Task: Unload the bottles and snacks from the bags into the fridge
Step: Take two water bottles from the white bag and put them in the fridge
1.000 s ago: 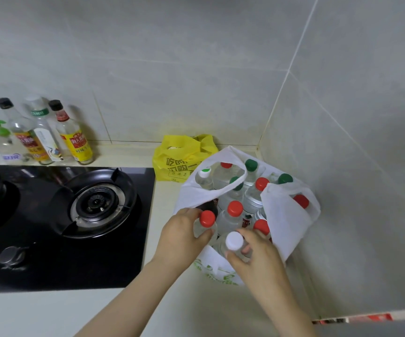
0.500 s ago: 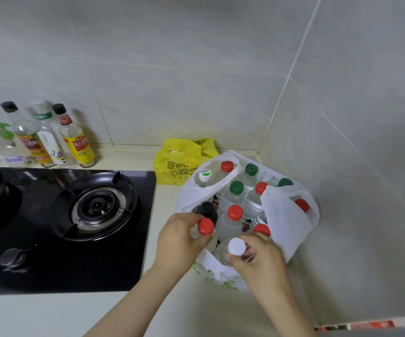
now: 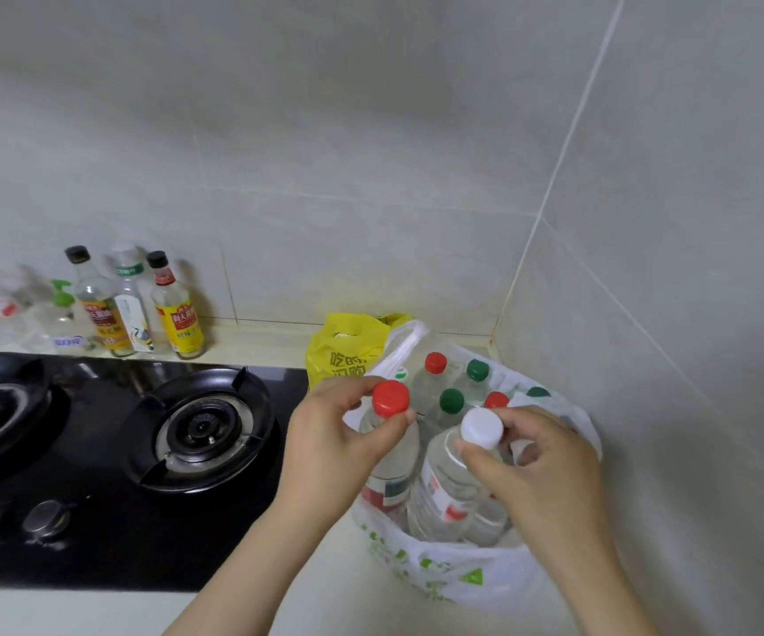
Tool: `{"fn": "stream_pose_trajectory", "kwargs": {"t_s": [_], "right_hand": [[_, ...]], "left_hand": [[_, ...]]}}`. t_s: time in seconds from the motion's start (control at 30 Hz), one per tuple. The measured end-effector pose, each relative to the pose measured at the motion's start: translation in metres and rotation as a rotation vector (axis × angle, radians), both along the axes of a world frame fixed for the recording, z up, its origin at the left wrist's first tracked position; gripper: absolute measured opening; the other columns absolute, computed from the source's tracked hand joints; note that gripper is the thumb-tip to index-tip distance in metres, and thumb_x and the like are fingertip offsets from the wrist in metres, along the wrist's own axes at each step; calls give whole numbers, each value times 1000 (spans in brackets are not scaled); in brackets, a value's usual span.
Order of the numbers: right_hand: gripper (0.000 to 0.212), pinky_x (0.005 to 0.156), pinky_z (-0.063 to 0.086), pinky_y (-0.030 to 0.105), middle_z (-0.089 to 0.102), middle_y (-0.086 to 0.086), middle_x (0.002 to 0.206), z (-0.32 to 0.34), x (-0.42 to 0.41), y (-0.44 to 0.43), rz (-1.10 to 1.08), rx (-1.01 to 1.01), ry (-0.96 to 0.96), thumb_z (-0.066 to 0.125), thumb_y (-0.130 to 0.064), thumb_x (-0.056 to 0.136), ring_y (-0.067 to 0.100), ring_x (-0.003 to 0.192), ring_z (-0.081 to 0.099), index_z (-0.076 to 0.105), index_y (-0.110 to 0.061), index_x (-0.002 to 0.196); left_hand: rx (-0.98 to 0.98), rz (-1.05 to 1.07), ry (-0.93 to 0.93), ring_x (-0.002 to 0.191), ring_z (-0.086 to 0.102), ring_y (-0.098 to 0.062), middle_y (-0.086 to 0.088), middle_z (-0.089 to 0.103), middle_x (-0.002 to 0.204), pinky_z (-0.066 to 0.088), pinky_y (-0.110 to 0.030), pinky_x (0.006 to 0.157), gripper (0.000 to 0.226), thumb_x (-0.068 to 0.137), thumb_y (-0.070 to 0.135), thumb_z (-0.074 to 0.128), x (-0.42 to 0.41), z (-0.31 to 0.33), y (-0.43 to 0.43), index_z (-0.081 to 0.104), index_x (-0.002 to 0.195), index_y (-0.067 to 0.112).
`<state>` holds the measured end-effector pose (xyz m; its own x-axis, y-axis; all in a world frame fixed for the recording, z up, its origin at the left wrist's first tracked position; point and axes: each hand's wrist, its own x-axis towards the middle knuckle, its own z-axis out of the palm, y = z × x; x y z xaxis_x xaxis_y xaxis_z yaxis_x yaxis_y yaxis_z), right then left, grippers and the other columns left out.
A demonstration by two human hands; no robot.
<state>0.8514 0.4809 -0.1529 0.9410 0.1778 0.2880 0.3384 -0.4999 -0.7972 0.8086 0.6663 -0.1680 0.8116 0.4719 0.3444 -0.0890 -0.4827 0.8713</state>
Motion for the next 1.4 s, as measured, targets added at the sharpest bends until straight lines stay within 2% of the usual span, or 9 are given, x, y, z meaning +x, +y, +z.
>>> {"fn": "stream_pose_trajectory", "kwargs": {"t_s": [0.07, 0.23, 0.4, 0.47, 0.57, 0.8, 0.97, 1.13, 1.4], "right_hand": [[19, 62, 39, 19, 63, -24, 83, 21, -1, 4, 20, 60, -37, 83, -27, 64, -4, 78, 55, 69, -32, 75], [14, 66, 41, 7, 67, -16, 84, 65, -4, 17, 106, 229, -238, 76, -30, 68, 0, 82, 59, 70, -30, 81], [30, 84, 51, 33, 71, -6, 98, 96, -3, 36, 163, 456, -300, 67, -45, 75, 13, 96, 66, 69, -26, 98], [37, 82, 51, 25, 72, -6, 99, 112, -5, 48, 193, 566, -291, 63, -51, 74, 13, 97, 67, 68, -25, 100], [28, 75, 47, 11, 72, -7, 97, 141, -10, 64, 255, 641, -306, 62, -45, 81, 8, 94, 66, 67, -25, 99], [26, 69, 46, 9, 72, -9, 89, 191, -19, 98, 390, 675, -365, 55, -41, 86, 1, 79, 64, 67, -19, 94], [23, 62, 42, 4, 71, -5, 83, 215, -19, 123, 503, 775, -384, 59, -30, 91, -6, 67, 58, 66, -8, 90], [19, 59, 48, 15, 71, -1, 80, 228, -17, 153, 670, 839, -307, 61, -27, 91, 6, 65, 62, 65, -9, 87], [21, 66, 49, 28, 71, 1, 80, 239, -22, 195, 954, 853, -234, 59, -37, 86, 15, 71, 64, 66, -17, 83]], "left_hand": [[-37, -5, -73, 91, 64, -4, 17, 71, 89, 51, -26, 82, 22, 67, 38, 77, -2, 19, 2, 73, 88, 32], [-114, -60, -246, 88, 68, -6, 13, 73, 88, 53, -28, 83, 16, 72, 32, 73, -7, 73, 9, 73, 87, 29], [-186, -105, -397, 90, 69, -12, 6, 75, 90, 54, -28, 84, 18, 73, 32, 75, -18, 122, 21, 74, 87, 23], [-198, -123, -436, 88, 69, -11, 2, 75, 89, 54, -24, 82, 12, 78, 23, 75, -23, 141, 27, 73, 88, 17], [-182, -119, -495, 84, 66, -7, -3, 73, 89, 51, -18, 76, 8, 85, 23, 68, -30, 167, 37, 70, 90, 16], [23, -36, -544, 85, 65, -7, 4, 71, 85, 50, -20, 76, 24, 92, 38, 49, -51, 205, 63, 64, 93, 18], [17, 51, -598, 79, 66, -10, 2, 72, 82, 51, -22, 73, 18, 93, 37, 49, -66, 222, 80, 62, 88, 26], [100, 167, -617, 76, 66, -10, 2, 71, 79, 52, -21, 71, 21, 95, 36, 49, -83, 236, 89, 62, 89, 21], [234, 460, -605, 77, 67, -12, 1, 71, 80, 54, -30, 75, 25, 91, 40, 47, -117, 246, 94, 61, 90, 20]]}}
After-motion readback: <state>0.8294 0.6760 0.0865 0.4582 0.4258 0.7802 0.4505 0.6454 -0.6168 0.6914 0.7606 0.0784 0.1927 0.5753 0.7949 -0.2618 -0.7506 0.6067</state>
